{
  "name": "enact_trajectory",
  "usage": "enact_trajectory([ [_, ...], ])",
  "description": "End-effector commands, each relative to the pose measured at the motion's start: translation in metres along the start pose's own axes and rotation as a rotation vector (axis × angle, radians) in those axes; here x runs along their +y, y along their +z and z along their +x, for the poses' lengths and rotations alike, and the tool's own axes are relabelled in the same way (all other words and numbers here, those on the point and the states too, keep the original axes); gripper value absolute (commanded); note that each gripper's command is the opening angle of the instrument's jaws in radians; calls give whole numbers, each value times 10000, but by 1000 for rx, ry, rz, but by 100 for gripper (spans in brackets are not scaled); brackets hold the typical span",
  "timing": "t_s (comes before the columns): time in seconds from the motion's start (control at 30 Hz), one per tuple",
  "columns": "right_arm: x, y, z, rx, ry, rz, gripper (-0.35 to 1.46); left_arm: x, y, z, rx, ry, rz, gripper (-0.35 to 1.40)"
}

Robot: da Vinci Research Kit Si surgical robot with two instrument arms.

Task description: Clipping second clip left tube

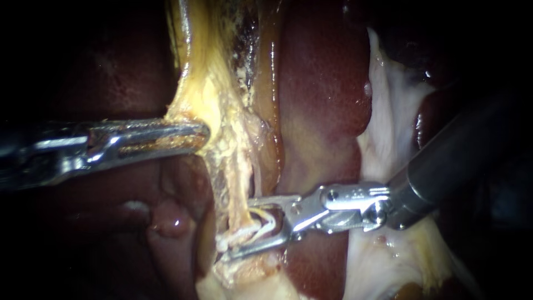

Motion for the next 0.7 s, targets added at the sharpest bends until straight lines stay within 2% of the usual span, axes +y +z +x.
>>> enact_trajectory([
  [0.03, -2, 2, 3, 6, 6, 9, 54, 0, 1, 0, 0, 0, 0, -35],
  [0.13, -2, 11, 7, 9, 3, 38, 50, 0, 2, 0, 0, 0, 0, -35],
  [0.27, 3, 22, 5, 8, 5, 26, 47, 0, 3, 1, 0, 0, -1, -35],
  [0.37, 6, 25, 1, 8, 15, 23, 35, 0, 3, 2, -1, 0, -2, -35],
  [0.4, 7, 25, 0, 8, 15, 23, 28, 0, 3, 2, -1, 0, -2, -35],
  [0.5, 9, 20, -4, 2, 32, -5, -35, 0, 4, 2, -1, 0, -2, -35],
  [0.6, 11, 15, -5, -31, 70, -53, -35, 0, 4, 2, -1, 1, -2, -35],
  [0.7, 14, 15, -9, -39, 82, -59, -35, 1, 4, 2, -1, 1, -1, -35],
])
